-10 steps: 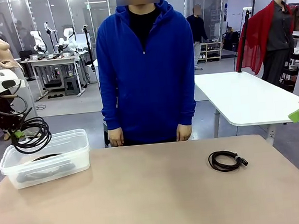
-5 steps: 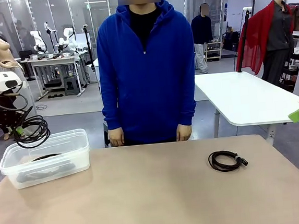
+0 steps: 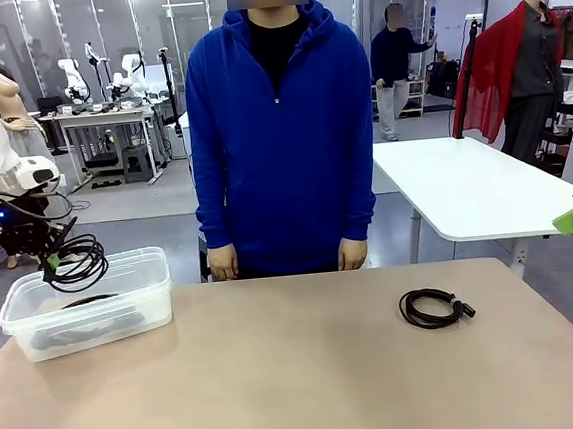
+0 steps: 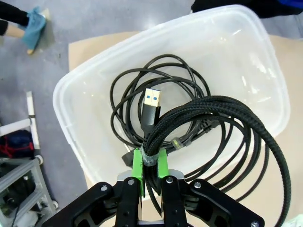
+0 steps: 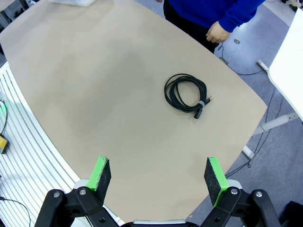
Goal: Organize and store the cables.
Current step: Place the USB Extension Cable into the Organizing box.
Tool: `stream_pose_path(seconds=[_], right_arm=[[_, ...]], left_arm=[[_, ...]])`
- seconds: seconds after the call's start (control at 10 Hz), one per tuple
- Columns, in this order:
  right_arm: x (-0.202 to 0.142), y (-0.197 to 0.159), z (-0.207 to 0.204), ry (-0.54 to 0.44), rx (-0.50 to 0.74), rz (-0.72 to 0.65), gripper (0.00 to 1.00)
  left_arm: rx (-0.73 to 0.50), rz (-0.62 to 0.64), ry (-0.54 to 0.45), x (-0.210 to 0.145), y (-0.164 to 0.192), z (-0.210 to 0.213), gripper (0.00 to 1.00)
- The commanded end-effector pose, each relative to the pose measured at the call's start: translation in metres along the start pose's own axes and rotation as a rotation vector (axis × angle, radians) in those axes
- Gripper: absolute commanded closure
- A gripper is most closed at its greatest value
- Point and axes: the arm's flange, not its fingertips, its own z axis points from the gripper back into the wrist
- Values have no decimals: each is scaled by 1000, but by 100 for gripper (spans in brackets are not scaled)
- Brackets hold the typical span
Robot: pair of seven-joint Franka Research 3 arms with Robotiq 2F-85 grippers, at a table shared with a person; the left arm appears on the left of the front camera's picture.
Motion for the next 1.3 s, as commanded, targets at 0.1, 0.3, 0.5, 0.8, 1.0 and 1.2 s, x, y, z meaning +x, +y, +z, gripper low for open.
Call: stream_pose_path(seconds=[0.1, 0.3, 0.5, 0.8, 1.0, 1.2], right_arm=[[-2, -1, 0, -4, 6, 4, 0], [-2, -1, 0, -4, 6, 4, 0], [-2, -1, 0, -4, 6, 4, 0], [-2, -1, 0, -4, 6, 4, 0], [-2, -1, 0, -4, 6, 4, 0], [-2, -1, 0, -4, 6, 4, 0]], left_arm=[[-27, 58, 47, 20, 8, -16, 86], [-47, 78, 90, 26, 10, -34, 86], [-53, 92, 125, 32, 9, -56, 86], [-45, 96, 128, 30, 10, -64, 86], [-40, 110, 133, 31, 10, -66, 80], [-26, 109, 119, 28, 12, -65, 70]])
